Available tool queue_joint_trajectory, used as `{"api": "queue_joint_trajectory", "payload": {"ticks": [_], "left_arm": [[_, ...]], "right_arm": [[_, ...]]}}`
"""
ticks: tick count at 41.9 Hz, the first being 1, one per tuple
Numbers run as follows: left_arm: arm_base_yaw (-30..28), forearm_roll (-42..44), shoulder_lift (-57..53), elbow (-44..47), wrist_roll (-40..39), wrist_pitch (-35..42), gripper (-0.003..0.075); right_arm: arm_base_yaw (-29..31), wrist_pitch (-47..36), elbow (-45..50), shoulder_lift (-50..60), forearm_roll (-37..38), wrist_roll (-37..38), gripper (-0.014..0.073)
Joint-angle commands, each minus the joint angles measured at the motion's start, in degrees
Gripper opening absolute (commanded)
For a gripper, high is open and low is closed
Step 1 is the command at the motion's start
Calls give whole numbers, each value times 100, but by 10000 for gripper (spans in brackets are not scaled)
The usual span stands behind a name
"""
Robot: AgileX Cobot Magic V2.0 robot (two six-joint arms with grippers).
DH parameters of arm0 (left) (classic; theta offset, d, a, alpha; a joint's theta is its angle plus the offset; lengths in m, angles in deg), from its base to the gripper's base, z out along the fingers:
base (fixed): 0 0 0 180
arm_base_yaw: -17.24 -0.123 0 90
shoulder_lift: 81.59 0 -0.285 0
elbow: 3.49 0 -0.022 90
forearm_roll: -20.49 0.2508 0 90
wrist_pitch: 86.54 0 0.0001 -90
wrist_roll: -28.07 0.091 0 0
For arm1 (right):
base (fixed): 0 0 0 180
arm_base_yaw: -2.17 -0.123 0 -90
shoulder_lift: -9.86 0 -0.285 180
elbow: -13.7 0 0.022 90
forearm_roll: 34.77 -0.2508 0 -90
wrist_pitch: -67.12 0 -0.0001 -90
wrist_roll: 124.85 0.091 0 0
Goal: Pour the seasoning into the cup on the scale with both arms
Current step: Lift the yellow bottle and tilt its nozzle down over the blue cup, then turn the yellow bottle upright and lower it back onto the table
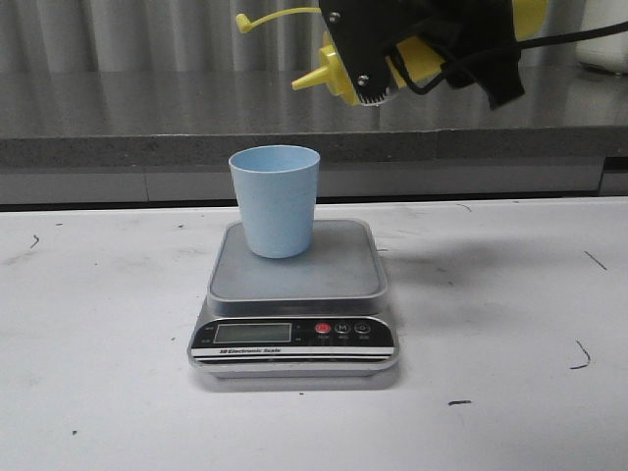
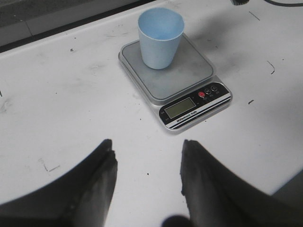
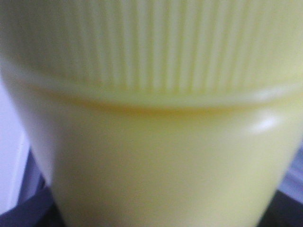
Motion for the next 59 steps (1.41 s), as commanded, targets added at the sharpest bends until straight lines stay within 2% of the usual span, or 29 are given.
{"api": "queue_joint_trajectory", "payload": {"ticks": [1,24,29,40,48,59], "left_arm": [[29,-63,-4,-144,-30,415,313],[29,-63,-4,-144,-30,415,313],[29,-63,-4,-144,-30,415,313],[29,-63,-4,-144,-30,415,313],[29,-63,-4,-144,-30,415,313],[29,-63,-4,-144,-30,415,313]], "right_arm": [[9,281,-221,298,852,13,300],[9,402,-216,298,829,111,300],[9,270,-216,298,303,748,300],[27,-130,-216,298,-1430,2599,300],[88,-129,-204,366,-1939,3570,300],[421,-603,181,940,-2514,4302,300]]}}
